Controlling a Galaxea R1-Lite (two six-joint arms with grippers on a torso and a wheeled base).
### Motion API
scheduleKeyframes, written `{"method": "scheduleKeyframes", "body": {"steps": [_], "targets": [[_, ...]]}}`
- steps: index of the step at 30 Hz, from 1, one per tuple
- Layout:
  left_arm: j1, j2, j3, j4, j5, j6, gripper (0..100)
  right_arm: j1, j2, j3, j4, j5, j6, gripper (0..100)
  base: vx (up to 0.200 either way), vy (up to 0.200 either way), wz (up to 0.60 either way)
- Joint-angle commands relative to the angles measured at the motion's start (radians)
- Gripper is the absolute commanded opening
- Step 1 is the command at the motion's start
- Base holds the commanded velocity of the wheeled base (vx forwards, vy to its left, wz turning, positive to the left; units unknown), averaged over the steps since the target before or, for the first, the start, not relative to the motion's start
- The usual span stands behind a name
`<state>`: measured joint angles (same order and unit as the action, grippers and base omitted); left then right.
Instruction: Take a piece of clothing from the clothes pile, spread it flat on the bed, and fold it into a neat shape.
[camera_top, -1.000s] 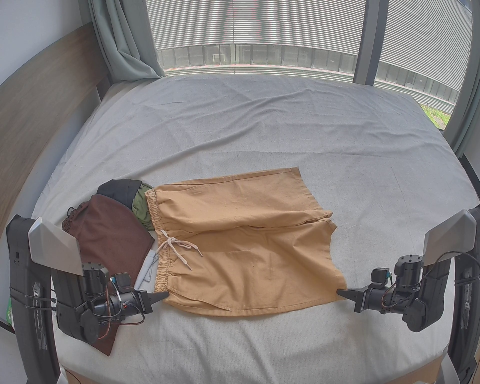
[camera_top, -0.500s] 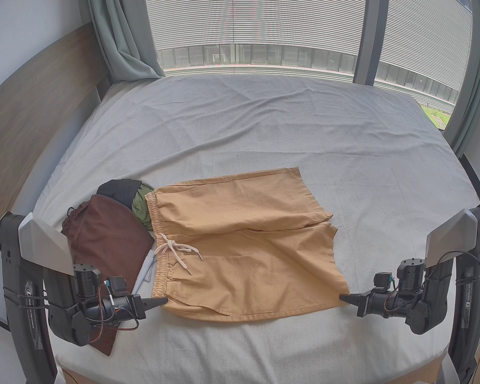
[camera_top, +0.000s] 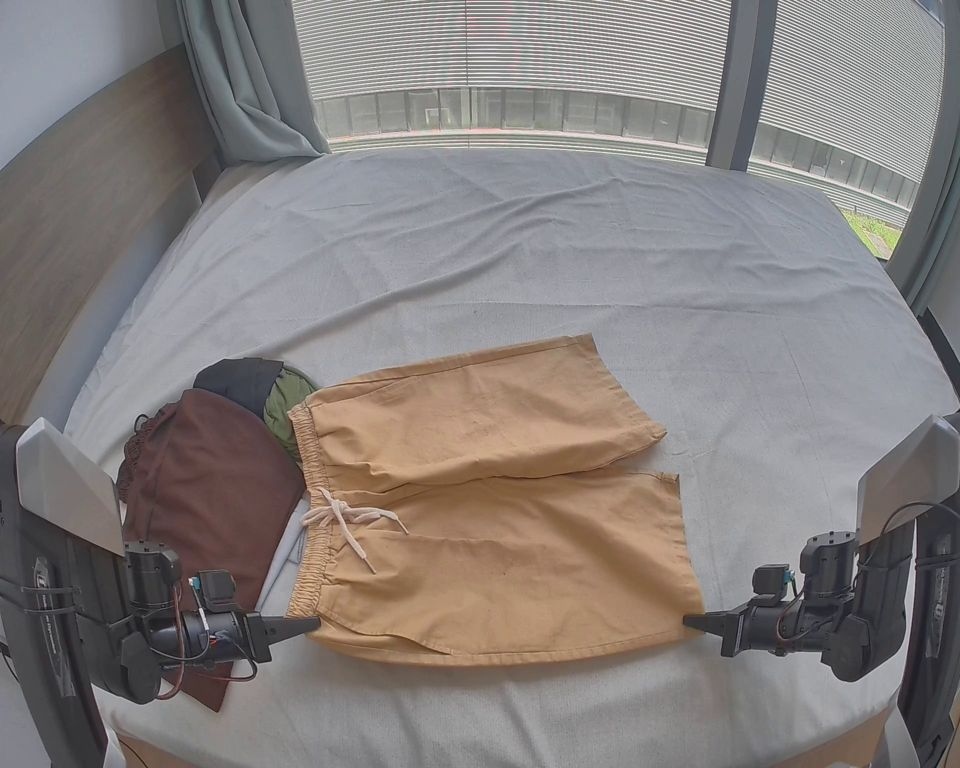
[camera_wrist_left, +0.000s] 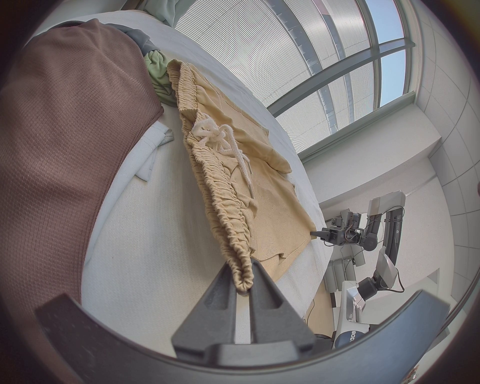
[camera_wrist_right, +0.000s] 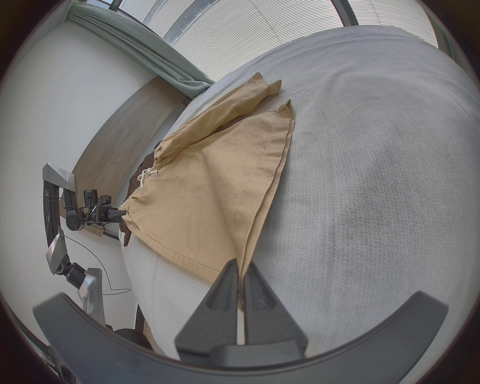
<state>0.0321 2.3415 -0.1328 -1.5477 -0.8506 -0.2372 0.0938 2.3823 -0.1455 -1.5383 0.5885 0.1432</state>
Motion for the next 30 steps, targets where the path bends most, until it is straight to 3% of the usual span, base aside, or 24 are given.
{"method": "scheduleKeyframes", "body": {"steps": [1,14,18,23,30], "targets": [[0.002,-0.002,0.009,0.0,0.001,-0.001,0,0.001,-0.005,0.007,0.0,0.001,-0.001,0,0.0,0.0,0.0],[0.002,-0.008,0.038,-0.002,0.001,0.009,0,0.004,-0.009,0.05,0.0,0.002,-0.063,0,0.0,0.0,0.0],[0.002,-0.007,0.061,-0.002,-0.001,0.045,0,0.006,-0.023,0.063,0.0,0.002,-0.073,0,0.0,0.0,0.0],[0.002,-0.005,0.085,-0.002,-0.001,0.084,0,0.007,-0.052,0.093,0.0,0.002,-0.143,0,0.0,0.0,0.0],[0.003,-0.004,0.124,-0.002,-0.004,0.134,0,0.02,-0.066,0.119,0.0,0.002,-0.148,0,0.0,0.0,0.0]]}}
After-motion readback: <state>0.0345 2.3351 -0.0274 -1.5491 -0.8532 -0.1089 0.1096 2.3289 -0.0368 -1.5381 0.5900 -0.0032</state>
